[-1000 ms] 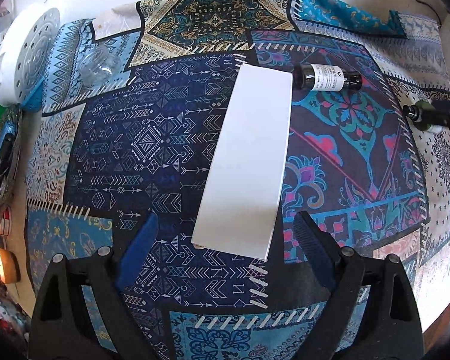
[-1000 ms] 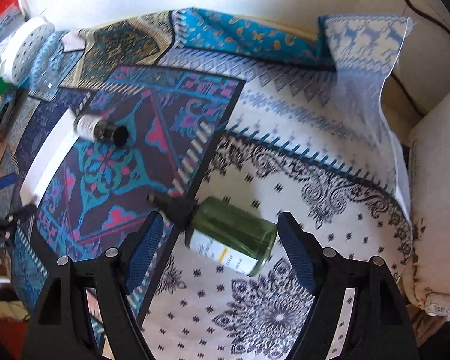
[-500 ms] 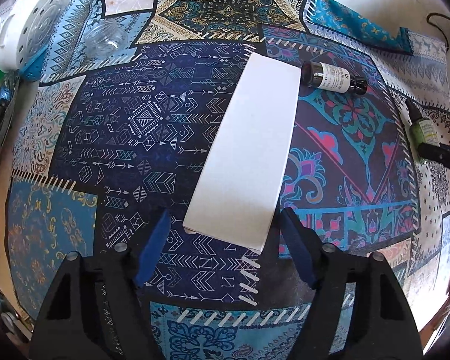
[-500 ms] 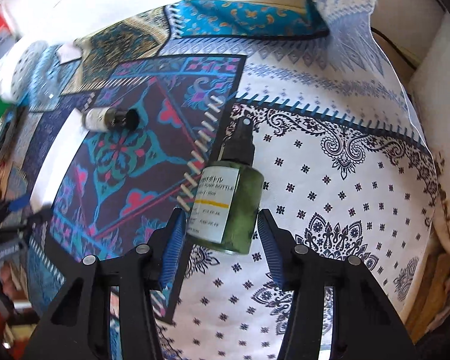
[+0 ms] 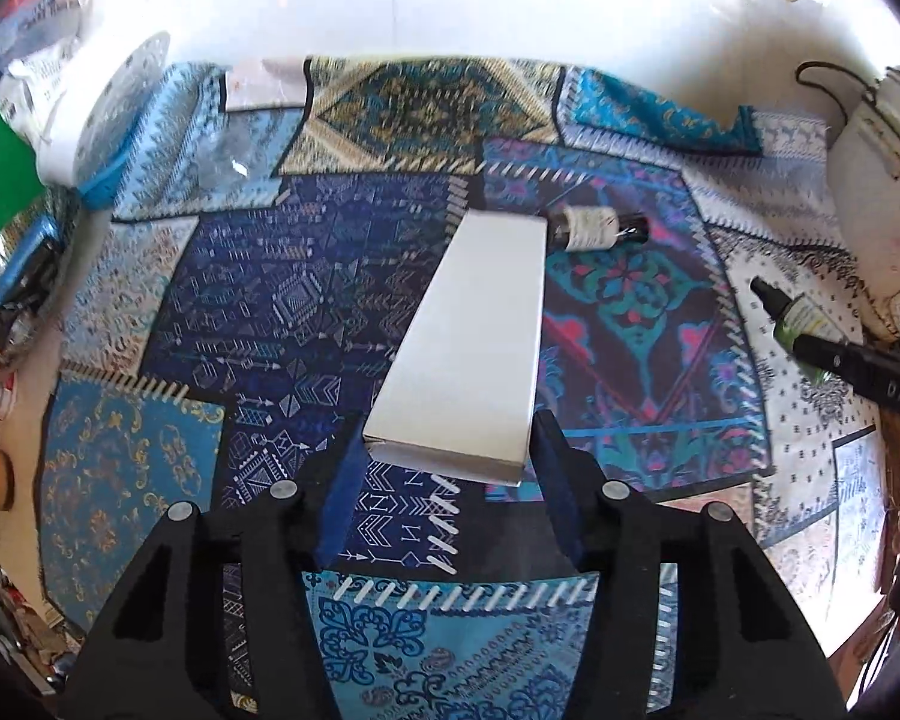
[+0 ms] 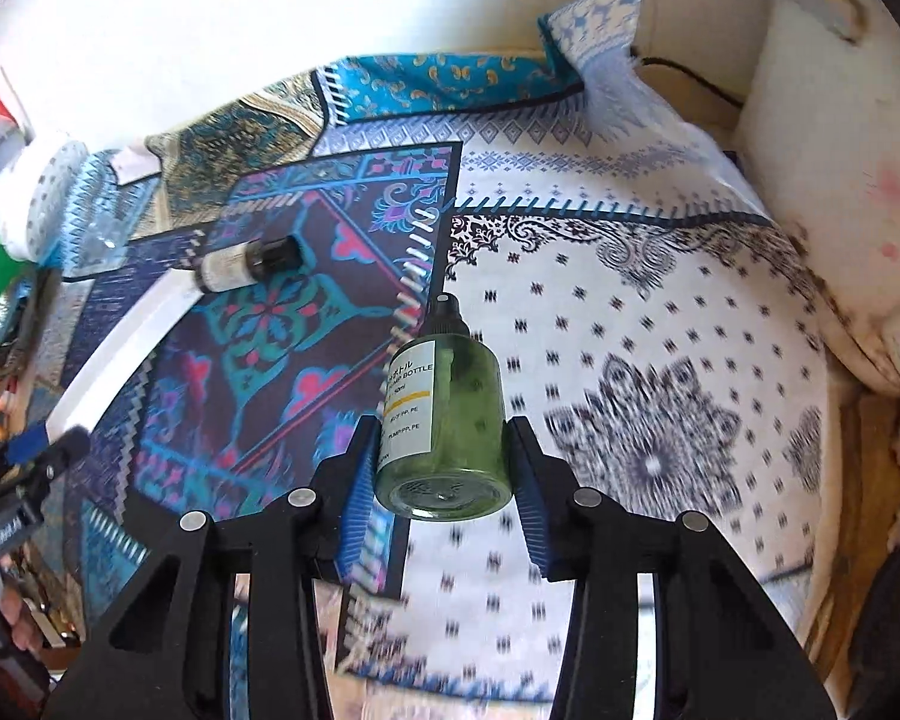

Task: Collect trash
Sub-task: 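Grasp the green spray bottle with the right tool while the left tool grasps the white paper strip, then carry bottle and paper strip down over the bin and open both tools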

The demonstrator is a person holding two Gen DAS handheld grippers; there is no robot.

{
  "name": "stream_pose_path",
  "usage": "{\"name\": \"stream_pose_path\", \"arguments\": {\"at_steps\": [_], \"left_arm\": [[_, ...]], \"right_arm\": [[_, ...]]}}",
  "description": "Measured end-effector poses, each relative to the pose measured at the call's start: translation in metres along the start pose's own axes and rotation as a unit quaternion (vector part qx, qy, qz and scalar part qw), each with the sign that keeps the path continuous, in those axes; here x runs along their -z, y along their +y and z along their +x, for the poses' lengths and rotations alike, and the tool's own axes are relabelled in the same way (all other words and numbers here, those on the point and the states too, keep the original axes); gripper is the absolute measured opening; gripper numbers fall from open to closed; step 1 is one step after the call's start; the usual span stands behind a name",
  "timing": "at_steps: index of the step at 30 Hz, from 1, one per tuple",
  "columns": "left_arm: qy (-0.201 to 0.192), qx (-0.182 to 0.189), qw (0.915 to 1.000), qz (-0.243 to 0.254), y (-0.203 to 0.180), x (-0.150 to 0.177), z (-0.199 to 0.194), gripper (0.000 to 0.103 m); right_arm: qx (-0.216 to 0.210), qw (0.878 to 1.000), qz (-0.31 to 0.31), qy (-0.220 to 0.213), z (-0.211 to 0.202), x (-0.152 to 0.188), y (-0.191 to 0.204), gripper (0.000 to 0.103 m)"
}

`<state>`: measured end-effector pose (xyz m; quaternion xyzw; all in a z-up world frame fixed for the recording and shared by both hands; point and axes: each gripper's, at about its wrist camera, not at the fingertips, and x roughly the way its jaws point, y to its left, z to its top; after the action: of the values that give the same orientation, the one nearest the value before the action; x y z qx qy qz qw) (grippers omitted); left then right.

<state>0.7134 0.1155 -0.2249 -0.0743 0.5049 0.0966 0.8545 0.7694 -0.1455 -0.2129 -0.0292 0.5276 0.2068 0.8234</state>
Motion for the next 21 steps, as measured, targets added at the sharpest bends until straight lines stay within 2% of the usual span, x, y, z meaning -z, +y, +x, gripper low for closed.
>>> {"name": "stream_pose_path", "arguments": {"at_steps": [5, 12, 17, 21], "left_arm": [[-0.044, -0.017, 0.9989, 0.008, -0.022, 0.004, -0.037, 0.052], [-0.087, -0.030, 0.9957, -0.011, -0.049, 0.032, -0.087, 0.052], [-0.094, -0.020, 0.9951, -0.026, -0.058, 0.056, -0.114, 0.052], [-0.103, -0.017, 0.9943, -0.022, -0.060, 0.076, -0.134, 0.052]], "right_arm": [[-0.020, 1.000, 0.001, -0.021, -0.031, 0.026, -0.006, 0.039], [-0.040, 0.999, -0.012, -0.033, -0.064, 0.061, -0.009, 0.039], [-0.038, 0.998, -0.035, -0.044, -0.090, 0.088, 0.002, 0.039], [-0.057, 0.996, -0.039, -0.053, -0.107, 0.111, 0.012, 0.039]]}}
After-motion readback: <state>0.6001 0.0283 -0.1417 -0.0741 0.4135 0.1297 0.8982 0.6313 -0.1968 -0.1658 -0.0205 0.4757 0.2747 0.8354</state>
